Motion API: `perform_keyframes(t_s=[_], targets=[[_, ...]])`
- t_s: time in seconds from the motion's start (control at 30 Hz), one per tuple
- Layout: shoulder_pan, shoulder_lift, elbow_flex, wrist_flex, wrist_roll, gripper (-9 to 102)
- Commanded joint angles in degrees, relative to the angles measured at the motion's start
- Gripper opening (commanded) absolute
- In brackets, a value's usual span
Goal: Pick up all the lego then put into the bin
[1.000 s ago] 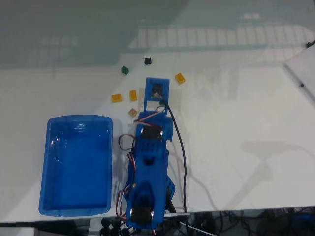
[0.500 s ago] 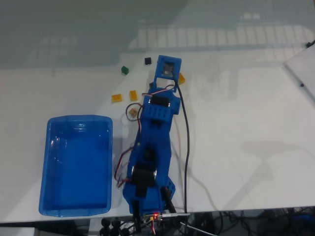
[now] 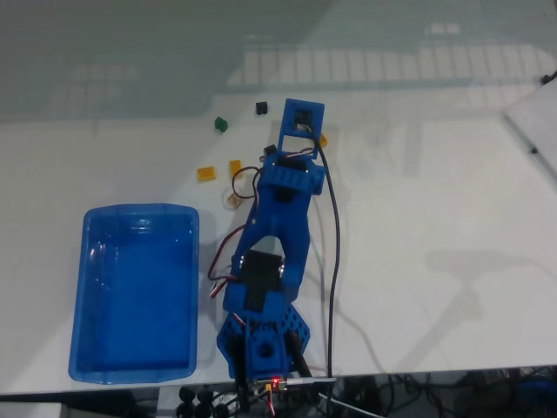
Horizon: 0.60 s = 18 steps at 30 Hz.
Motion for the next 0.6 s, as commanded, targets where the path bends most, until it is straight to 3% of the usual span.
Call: perform_keyframes(t_s=[0.0,0.57], targets=[[0.0,-0.88,-3.52,-0.79,-0.62,21],[-0.62,-10.81,-9.58,-1.67,-0.53,21]])
